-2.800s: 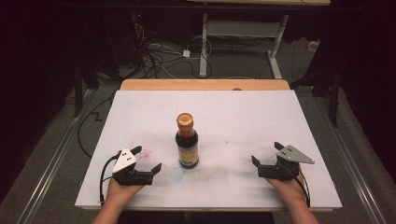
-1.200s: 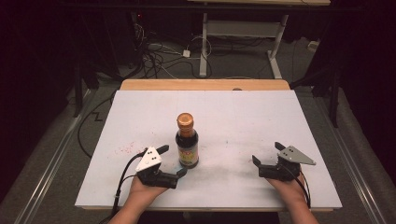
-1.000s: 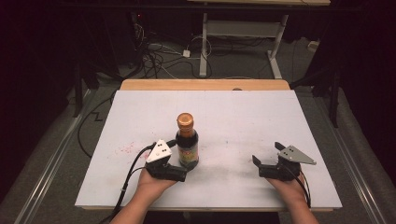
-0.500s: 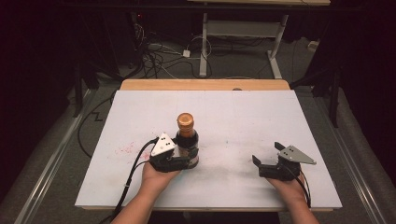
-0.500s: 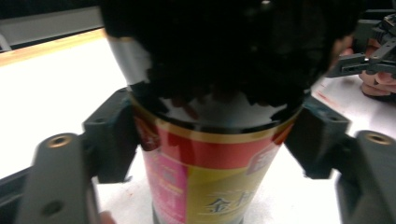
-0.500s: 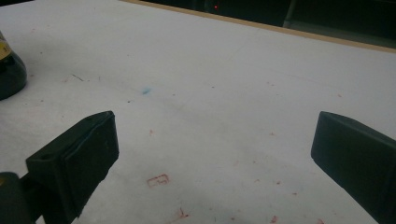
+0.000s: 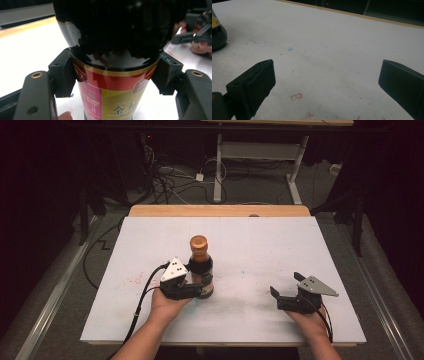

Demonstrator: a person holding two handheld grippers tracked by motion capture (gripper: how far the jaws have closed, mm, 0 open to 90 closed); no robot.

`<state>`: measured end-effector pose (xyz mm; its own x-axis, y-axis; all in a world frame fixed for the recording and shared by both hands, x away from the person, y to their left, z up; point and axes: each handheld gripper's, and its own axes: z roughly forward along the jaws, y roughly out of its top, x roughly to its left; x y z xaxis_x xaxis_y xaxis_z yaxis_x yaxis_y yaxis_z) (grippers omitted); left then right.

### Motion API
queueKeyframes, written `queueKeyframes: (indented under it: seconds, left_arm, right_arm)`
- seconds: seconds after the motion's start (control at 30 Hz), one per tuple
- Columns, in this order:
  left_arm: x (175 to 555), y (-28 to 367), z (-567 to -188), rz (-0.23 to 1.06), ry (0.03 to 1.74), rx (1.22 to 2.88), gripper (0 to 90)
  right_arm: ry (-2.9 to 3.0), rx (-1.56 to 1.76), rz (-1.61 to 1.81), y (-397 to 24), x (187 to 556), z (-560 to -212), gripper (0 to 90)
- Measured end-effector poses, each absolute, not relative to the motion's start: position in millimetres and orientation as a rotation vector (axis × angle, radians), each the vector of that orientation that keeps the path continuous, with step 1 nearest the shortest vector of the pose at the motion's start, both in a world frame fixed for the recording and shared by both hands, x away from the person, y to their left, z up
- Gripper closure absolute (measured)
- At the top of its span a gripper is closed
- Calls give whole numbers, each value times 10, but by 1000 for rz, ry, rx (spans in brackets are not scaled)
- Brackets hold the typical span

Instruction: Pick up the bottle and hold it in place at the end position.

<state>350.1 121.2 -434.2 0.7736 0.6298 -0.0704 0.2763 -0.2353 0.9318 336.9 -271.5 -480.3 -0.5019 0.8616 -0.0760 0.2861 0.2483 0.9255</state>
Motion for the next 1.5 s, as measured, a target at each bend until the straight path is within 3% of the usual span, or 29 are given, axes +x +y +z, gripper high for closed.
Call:
queueKeyframes:
  seconds: [0.33,0.87,1.5]
  left_arm:
    - [3851,1080,-4194,382,680,1820,289]
    - [4392,788,-4261,366,655,1853,289]
    - [4455,760,-4366,338,578,1904,285]
  right_arm:
    - [1931,1040,1244,-2717,3371,-4803,18]
    - [1929,1038,1251,-2723,3366,-4803,18]
    - [1926,1027,1249,-2720,3360,-4804,20]
